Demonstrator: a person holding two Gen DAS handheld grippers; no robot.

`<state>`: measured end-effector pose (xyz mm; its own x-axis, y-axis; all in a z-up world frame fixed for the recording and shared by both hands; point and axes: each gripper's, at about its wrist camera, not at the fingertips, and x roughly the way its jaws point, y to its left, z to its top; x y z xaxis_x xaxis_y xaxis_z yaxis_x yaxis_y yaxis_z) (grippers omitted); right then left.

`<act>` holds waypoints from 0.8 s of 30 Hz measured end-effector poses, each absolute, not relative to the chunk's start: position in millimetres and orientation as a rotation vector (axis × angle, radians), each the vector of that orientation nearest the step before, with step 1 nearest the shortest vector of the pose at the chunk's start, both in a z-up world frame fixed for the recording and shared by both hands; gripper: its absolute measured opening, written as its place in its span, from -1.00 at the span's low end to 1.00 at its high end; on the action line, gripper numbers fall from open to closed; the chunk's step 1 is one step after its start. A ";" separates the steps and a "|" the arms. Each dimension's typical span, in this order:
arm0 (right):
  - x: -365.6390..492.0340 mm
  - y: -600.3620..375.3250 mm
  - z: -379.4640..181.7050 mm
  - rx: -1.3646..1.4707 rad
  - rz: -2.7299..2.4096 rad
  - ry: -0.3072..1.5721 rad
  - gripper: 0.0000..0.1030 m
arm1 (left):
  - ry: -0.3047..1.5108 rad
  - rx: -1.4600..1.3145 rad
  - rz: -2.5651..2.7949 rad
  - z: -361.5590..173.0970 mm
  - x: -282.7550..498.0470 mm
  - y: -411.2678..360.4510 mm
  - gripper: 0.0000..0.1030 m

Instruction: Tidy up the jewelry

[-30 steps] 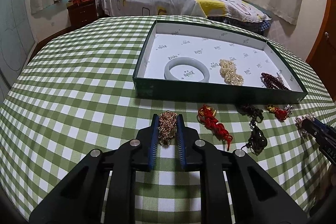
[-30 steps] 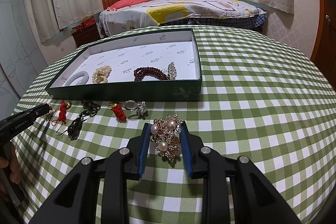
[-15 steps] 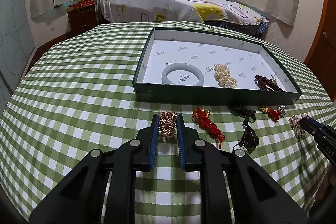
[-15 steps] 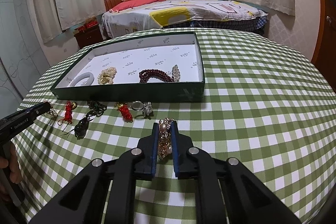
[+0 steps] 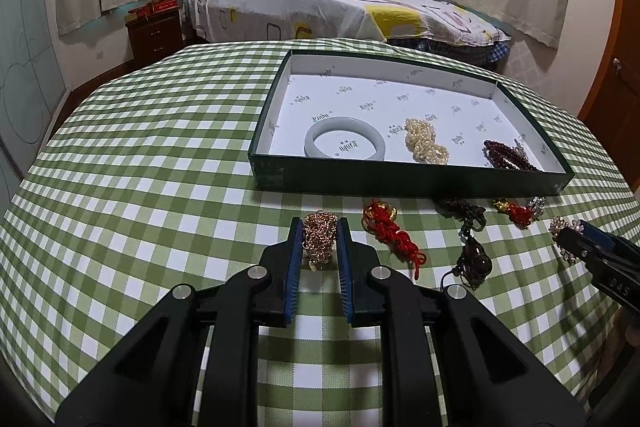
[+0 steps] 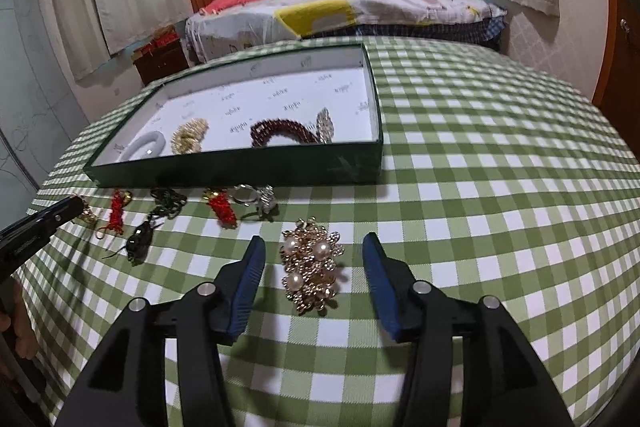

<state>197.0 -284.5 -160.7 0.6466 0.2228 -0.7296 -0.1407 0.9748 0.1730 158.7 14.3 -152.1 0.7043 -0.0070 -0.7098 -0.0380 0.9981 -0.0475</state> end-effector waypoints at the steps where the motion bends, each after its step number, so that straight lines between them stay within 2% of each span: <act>1: 197.8 -283.1 -160.4 0.092 0.208 0.841 -0.05 | 0.790 -0.059 0.017 -152.6 159.1 13.9 -0.68; 3: 197.8 -276.0 -160.9 0.047 0.216 0.845 -0.53 | 0.791 -0.059 0.016 -153.2 159.3 13.0 -0.68; 13: 183.8 -271.9 -157.4 0.039 0.229 0.810 -0.54 | 0.776 -0.067 0.015 -148.2 158.4 13.2 -0.68; 24: 186.6 -272.4 -113.4 0.068 0.251 0.701 -0.54 | 0.686 -0.076 -0.027 -106.3 160.3 4.4 -0.68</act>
<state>186.6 -272.4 -113.4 0.7353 0.2510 -0.6295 -0.2053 0.9677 0.1460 160.3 4.4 -106.3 0.7738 -0.0501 -0.6315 0.0004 0.9969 -0.0787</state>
